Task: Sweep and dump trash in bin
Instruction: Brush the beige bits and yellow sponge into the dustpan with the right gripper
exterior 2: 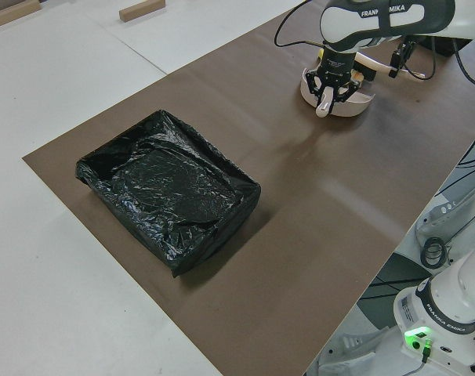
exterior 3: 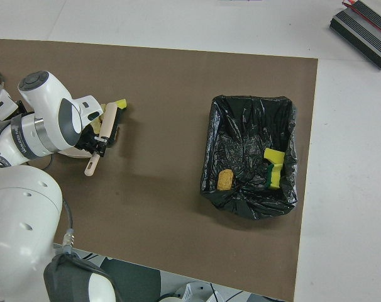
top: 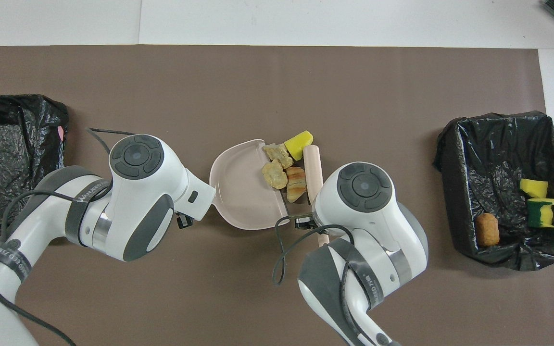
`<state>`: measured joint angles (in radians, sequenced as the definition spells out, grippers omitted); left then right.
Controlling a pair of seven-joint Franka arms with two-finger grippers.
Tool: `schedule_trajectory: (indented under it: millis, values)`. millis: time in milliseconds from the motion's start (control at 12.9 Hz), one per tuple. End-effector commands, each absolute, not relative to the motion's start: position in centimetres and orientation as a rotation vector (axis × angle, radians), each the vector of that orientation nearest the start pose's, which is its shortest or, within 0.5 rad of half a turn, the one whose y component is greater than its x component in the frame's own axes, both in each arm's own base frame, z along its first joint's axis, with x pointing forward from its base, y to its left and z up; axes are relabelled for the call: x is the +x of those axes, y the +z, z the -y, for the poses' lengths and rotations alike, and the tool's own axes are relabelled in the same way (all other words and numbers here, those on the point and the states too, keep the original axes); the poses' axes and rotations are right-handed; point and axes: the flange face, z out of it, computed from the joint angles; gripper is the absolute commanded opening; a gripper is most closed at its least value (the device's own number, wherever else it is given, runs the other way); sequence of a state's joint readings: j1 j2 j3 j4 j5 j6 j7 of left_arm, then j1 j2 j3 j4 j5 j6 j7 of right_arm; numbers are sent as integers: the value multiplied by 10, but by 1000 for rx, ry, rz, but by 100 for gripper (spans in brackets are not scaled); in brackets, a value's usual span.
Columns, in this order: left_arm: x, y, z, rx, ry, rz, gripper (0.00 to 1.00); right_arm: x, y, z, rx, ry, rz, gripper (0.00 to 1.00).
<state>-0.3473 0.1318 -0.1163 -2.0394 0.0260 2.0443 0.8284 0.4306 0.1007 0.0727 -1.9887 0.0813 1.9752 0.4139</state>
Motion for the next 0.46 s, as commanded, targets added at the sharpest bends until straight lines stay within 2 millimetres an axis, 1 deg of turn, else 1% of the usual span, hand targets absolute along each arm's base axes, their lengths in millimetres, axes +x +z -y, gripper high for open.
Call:
schedule_trajectory:
  millis: [0,77,155,309,387]
  values:
    - [499,371,251,-2528,176,-1888,0,518,413,-239,-3151,161,144,0]
    - [499,371,251,-2530,176,-1886,0,528,410,-224,-3164,138,168,0]
    - [499,371,251,-2530,176,-1886,0,535,400,-217,-3184,134,217,0]
    - [499,370,251,-2543,176,-1866,0,548,372,-217,-3221,92,289,0]
    - [499,371,251,-2546,171,-1862,0,549,361,-226,-3218,88,316,0]
